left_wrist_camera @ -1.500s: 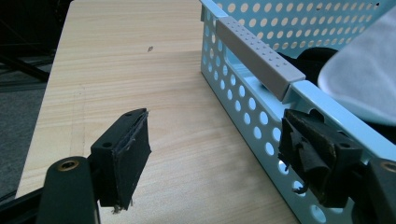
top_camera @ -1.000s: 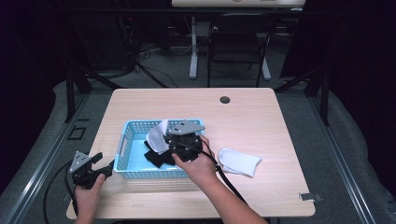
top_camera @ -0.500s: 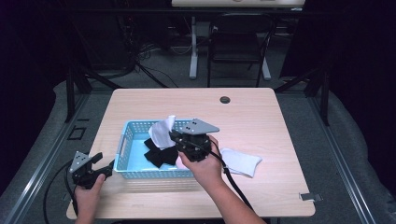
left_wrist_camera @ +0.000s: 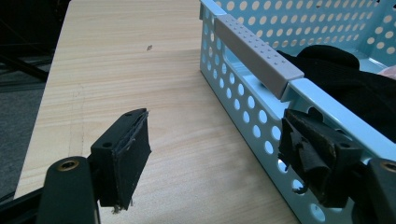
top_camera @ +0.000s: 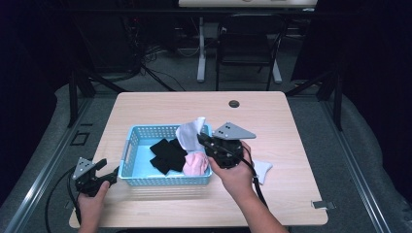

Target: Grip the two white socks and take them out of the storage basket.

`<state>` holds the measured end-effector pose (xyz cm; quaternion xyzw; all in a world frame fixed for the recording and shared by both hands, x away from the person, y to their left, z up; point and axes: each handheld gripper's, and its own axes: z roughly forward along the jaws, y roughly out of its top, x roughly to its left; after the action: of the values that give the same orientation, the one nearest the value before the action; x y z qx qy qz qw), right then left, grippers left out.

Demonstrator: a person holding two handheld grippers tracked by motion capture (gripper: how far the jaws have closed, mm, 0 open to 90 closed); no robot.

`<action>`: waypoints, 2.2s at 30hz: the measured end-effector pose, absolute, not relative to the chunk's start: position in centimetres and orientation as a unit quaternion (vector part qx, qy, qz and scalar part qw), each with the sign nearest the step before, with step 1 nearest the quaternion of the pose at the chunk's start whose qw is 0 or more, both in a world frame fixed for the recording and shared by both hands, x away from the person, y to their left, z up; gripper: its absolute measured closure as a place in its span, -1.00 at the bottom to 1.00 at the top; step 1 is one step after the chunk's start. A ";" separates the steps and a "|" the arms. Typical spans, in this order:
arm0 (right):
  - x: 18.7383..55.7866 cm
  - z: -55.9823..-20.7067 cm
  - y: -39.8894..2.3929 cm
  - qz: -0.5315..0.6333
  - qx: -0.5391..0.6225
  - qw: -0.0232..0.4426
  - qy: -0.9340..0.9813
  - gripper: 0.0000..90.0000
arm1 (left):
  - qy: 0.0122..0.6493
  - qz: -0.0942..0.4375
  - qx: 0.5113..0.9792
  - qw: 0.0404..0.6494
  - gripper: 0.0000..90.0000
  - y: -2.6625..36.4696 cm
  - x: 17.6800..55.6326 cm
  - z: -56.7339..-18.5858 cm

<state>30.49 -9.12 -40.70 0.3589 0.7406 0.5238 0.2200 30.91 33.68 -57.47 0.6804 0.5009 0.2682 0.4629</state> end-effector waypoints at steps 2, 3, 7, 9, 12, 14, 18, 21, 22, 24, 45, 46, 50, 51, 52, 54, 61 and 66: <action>30.1 -40.5 -10.0 0.524 0.362 0.224 0.738 0.95 | 0.501 0.268 0.680 0.463 -0.46 33.7 30.9 -57.5; 29.8 -40.4 -10.4 0.522 0.363 0.226 0.738 0.95 | 0.501 0.268 0.680 0.463 -0.46 33.7 30.9 -57.5; 29.0 -40.3 -12.1 0.517 0.373 0.233 0.734 0.95 | 0.501 0.268 0.680 0.463 -0.46 33.7 30.9 -57.5; 28.6 -40.3 -12.9 0.515 0.378 0.238 0.731 0.95 | 0.501 0.269 0.680 0.463 -0.46 33.7 30.9 -57.5; 28.1 -40.3 -14.0 0.512 0.386 0.245 0.727 0.95 | 0.501 0.269 0.680 0.463 -0.46 33.7 30.9 -57.5; 27.8 -40.4 -14.7 0.512 0.393 0.247 0.723 0.95 | 0.502 0.268 0.680 0.462 -0.46 33.7 30.9 -57.5; 27.5 -40.5 -15.7 0.509 0.400 0.250 0.720 0.95 | 0.501 0.268 0.681 0.462 -0.46 33.6 30.9 -57.5; 27.2 -41.0 -16.5 0.500 0.408 0.256 0.720 0.95 | 0.501 0.268 0.680 0.462 -0.46 33.6 30.9 -57.5; 27.1 -41.1 -16.7 0.498 0.410 0.258 0.719 0.95 | 0.502 0.268 0.680 0.462 -0.46 33.7 30.9 -57.5; 27.0 -41.4 -17.0 0.494 0.413 0.261 0.719 0.95 | 0.502 0.268 0.680 0.462 -0.46 33.7 30.9 -57.5; 27.8 -49.2 -19.6 0.440 0.480 0.228 0.724 0.94 | 0.506 0.269 0.679 0.459 -0.46 33.7 30.9 -57.6; 28.2 -50.5 -20.3 0.428 0.498 0.224 0.720 0.94 | 0.506 0.269 0.679 0.459 -0.46 33.8 30.9 -57.6; 28.8 -52.4 -22.0 0.404 0.540 0.209 0.708 0.94 | 0.506 0.269 0.678 0.460 -0.46 33.8 30.9 -57.6; 29.0 -52.7 -22.4 0.399 0.549 0.208 0.704 0.94 | 0.506 0.269 0.678 0.460 -0.46 33.7 30.9 -57.6; 29.1 -53.1 -22.9 0.394 0.560 0.204 0.700 0.93 | 0.504 0.269 0.679 0.461 -0.46 33.7 30.9 -57.6; 29.4 -53.9 -23.7 0.385 0.581 0.195 0.690 0.91 | 0.503 0.270 0.679 0.461 -0.46 33.7 30.9 -57.6; 29.6 -54.8 -25.1 0.379 0.622 0.180 0.661 0.55 | 0.504 0.270 0.678 0.461 -0.46 33.8 30.9 -57.5; 29.3 -54.6 -25.8 0.395 0.628 0.180 0.646 0.40 | 0.505 0.270 0.679 0.460 -0.46 33.8 30.9 -57.5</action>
<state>29.32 -25.76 -54.63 0.6277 0.6463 0.3947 0.1802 30.93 33.78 -57.55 0.6786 0.5046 0.2703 0.4602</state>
